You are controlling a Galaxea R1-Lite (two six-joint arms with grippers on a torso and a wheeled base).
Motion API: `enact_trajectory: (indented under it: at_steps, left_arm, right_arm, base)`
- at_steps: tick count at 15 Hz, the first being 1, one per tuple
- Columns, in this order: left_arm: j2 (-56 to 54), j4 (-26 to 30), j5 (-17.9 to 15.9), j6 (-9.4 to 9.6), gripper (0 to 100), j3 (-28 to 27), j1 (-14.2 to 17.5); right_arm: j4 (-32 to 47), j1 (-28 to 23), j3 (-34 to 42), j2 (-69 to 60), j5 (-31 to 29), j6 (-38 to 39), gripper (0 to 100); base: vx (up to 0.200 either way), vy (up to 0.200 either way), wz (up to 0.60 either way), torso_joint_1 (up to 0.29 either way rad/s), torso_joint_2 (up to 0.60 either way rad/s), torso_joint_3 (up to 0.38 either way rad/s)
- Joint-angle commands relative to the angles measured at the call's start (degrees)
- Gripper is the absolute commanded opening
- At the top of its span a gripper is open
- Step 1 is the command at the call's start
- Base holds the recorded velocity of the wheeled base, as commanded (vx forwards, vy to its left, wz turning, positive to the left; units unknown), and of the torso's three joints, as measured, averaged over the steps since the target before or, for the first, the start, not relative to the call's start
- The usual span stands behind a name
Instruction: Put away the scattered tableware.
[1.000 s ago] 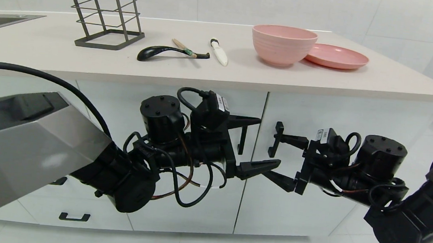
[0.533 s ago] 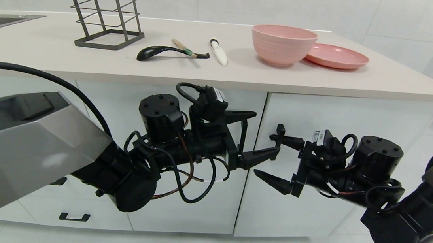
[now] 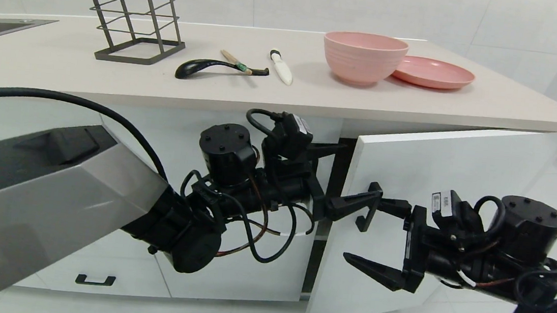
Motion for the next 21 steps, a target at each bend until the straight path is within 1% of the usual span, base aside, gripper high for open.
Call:
enact_trajectory:
  at_steps: [1,4,5,7,11,14,15,16,17,19,21]
  left_arm:
    - [2.33,-0.15,-0.25,-0.07,100,-3.23,-3.12]
    - [4.61,-0.33,0.37,-0.25,100,-7.45,-7.08]
    - [4.70,-0.59,0.45,-1.30,100,-7.62,-8.66]
    - [4.87,-2.08,0.54,-2.62,100,-7.62,-9.54]
    - [5.14,-2.35,0.63,-2.71,100,-7.62,-9.45]
    - [5.14,-2.35,0.63,-2.80,100,-7.62,-9.18]
    - [5.31,-2.35,2.91,-3.50,100,-7.71,-8.83]
    - [5.67,-2.35,4.94,-4.91,100,-8.15,-8.39]
    - [6.19,-2.35,6.17,-5.87,100,-9.12,-7.51]
    - [6.46,-2.26,6.69,-5.96,100,-9.56,-6.99]
    - [6.72,-2.35,6.78,-5.96,100,-9.38,-6.99]
  right_arm:
    - [-0.10,-0.21,4.39,-4.68,0.15,-0.17,100]
    - [0.08,-1.18,6.32,-5.21,0.07,-1.40,100]
    - [0.17,-2.41,6.41,-5.12,0.07,-1.75,100]
    - [0.17,-5.22,6.14,-4.94,0.07,-2.19,100]
    - [0.25,-8.21,6.14,-3.36,0.15,-2.54,100]
    - [0.25,-8.83,6.50,-3.10,0.15,-2.54,100]
    - [0.34,-9.88,7.64,-4.42,0.07,-2.54,100]
    - [0.34,-10.59,9.13,-6.96,0.07,-2.54,100]
    - [0.43,-11.55,10.80,-9.86,0.07,-2.54,100]
    - [0.69,-13.31,13.97,-17.51,-0.02,-2.45,100]
    - [0.87,-13.66,18.01,-26.39,-0.20,-2.28,100]
  base:
    - [0.000,0.000,0.00,0.000,0.00,0.000]
    - [0.000,0.000,0.00,0.000,0.00,0.000]
    - [0.000,0.000,0.00,0.000,0.00,0.000]
    - [0.000,0.000,0.00,0.000,0.00,0.000]
    - [0.000,0.000,0.00,0.000,0.00,0.000]
    - [0.000,0.000,0.00,0.000,0.00,0.000]
    - [0.000,0.000,0.00,0.000,0.00,0.000]
    - [0.000,0.000,0.00,0.000,0.00,0.000]
    - [0.000,0.000,0.00,0.000,0.00,0.000]
    - [0.000,0.000,0.00,0.000,0.00,0.000]
    - [0.000,0.000,0.00,0.000,0.00,0.000]
